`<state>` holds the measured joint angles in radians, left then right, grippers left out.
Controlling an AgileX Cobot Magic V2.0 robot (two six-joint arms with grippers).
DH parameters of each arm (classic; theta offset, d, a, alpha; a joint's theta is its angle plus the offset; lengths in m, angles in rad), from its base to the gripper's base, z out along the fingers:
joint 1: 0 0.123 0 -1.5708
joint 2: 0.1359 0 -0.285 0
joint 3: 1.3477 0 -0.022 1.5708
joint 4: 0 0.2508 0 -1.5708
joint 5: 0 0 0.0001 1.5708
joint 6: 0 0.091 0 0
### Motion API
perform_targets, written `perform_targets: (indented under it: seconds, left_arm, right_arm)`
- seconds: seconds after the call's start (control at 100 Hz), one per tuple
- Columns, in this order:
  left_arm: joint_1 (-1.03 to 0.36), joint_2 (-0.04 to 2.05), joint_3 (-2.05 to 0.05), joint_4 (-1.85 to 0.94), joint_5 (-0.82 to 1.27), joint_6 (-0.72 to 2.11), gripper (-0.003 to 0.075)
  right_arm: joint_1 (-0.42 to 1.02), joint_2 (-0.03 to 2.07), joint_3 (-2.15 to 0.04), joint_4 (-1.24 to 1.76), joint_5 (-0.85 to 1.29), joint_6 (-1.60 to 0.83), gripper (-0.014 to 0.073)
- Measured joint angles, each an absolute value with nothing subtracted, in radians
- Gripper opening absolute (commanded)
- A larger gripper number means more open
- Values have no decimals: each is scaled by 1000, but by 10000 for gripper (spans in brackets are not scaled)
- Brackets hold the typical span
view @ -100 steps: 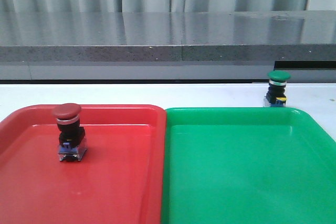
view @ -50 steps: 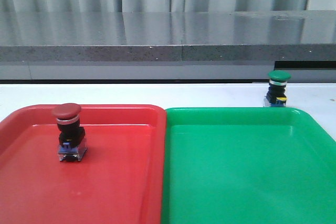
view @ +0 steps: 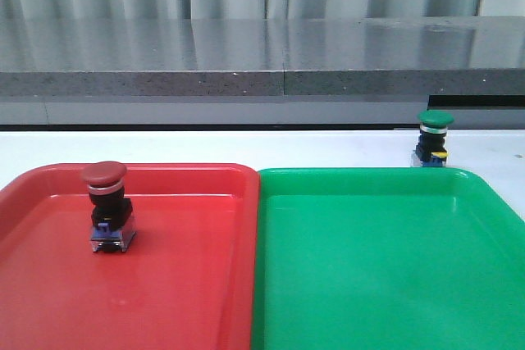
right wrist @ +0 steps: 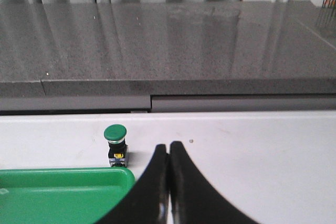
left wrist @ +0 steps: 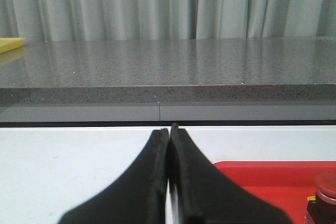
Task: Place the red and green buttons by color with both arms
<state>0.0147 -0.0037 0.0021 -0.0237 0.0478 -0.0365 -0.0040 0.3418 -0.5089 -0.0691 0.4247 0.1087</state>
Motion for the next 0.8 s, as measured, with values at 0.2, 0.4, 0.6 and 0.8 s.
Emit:
perform_targets:
  seconds: [0.2,0.4,0.6,0.8]
  left_arm:
    - [15,-4,2,-24,48,-37,-20]
    - [15,-4,2,-24,48,-37,-20]
    - [15,-4,2,-24,48,-37,-20]
    - [15,-4,2,-24,48,-37,-20]
  right_arm:
    - [14,644,-688,-71,513,114,-62]
    - [142,953,-847,-71,571,129,192]
    - [278,1218,-950,-66,568,141,657]
    - [279,1458,-1082,-62,579,220,594]
